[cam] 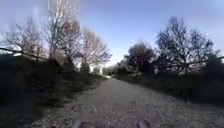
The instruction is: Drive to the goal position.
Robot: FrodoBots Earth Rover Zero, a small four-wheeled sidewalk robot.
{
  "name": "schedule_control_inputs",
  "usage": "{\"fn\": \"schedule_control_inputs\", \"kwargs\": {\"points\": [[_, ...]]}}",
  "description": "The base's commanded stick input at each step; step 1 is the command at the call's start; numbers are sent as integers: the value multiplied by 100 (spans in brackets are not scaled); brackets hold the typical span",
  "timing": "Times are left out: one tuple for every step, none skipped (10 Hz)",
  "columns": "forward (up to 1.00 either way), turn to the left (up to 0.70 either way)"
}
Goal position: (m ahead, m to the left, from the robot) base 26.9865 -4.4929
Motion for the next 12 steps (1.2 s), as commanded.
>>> {"fn": "schedule_control_inputs", "kwargs": {"points": [[70, 0], [70, 0], [70, 0], [70, 0], [70, 0], [70, 0], [70, 0], [70, 0], [70, 0], [70, 0], [70, 0], [70, 0]]}}
